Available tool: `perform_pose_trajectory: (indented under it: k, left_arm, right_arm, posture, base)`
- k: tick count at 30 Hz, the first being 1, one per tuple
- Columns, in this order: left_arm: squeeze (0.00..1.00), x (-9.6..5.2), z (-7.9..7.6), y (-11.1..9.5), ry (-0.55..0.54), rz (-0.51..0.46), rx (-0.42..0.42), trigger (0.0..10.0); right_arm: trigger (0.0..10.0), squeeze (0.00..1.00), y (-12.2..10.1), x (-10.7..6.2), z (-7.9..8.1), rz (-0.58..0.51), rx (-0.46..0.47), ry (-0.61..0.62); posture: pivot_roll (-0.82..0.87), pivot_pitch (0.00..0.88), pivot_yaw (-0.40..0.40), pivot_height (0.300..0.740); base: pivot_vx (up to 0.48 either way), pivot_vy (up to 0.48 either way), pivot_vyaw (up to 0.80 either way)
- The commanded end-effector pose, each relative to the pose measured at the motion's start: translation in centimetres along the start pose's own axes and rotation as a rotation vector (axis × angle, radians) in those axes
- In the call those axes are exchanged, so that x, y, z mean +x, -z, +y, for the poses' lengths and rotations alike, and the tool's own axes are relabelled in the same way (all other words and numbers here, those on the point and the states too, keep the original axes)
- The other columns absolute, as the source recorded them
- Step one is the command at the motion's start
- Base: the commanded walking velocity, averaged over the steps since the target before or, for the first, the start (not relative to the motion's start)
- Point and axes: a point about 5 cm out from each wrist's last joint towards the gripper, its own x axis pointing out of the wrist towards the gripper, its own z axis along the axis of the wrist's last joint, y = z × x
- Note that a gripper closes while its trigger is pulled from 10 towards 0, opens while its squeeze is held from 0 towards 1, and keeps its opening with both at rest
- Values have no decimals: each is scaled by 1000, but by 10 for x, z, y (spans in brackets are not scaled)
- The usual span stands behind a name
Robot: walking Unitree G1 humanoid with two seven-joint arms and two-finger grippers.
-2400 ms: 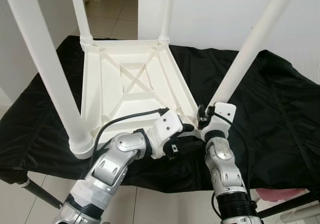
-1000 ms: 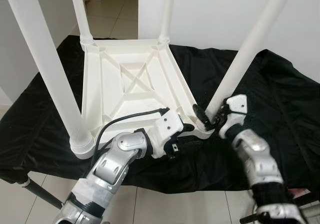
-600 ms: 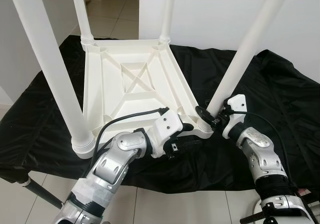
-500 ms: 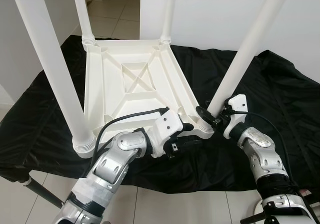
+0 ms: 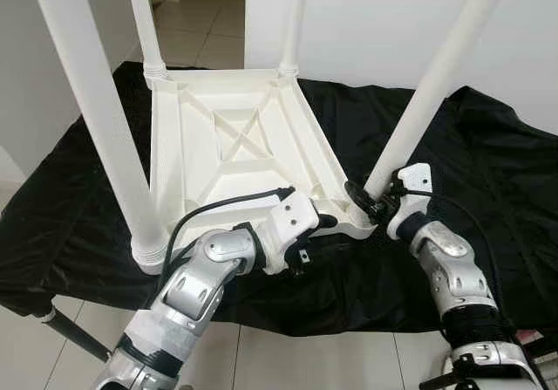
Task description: Building children table
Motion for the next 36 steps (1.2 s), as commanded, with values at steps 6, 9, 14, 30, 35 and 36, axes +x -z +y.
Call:
perform_pose_trajectory:
  k: [6,9,14,30,35,36]
  left_arm:
    - [0,2,0,0,-18,-4,-2,10000]
    - [0,2,-1,0,-15,-2,-4,10000]
    - [0,2,-1,1,-15,0,-6,10000]
    - [0,3,-3,0,-10,-5,-14,10000]
    - [0,3,-3,0,-12,-4,-14,10000]
    - [0,3,-3,0,-13,-3,-14,10000]
  right_arm:
    - [10000,0,0,0,-2,27,49,203]
    - [10000,0,-1,1,12,19,92,293]
    - [10000,0,3,2,33,32,154,460]
    - [10000,0,-7,7,58,3,182,584]
    - [10000,1000,-8,4,64,-18,180,536]
    - [10000,1000,-9,2,63,-34,183,523]
  posture:
    - [-45,0,-52,740]
    - [-47,0,-50,740]
    - [-48,0,-50,740]
    - [-47,0,-49,740]
    - [-48,0,-49,740]
    - [-51,0,-47,740]
  base:
    - [0,0,0]
    - [0,0,0]
    - [0,0,0]
    - [0,0,0]
    - [0,0,0]
    - [0,0,0]
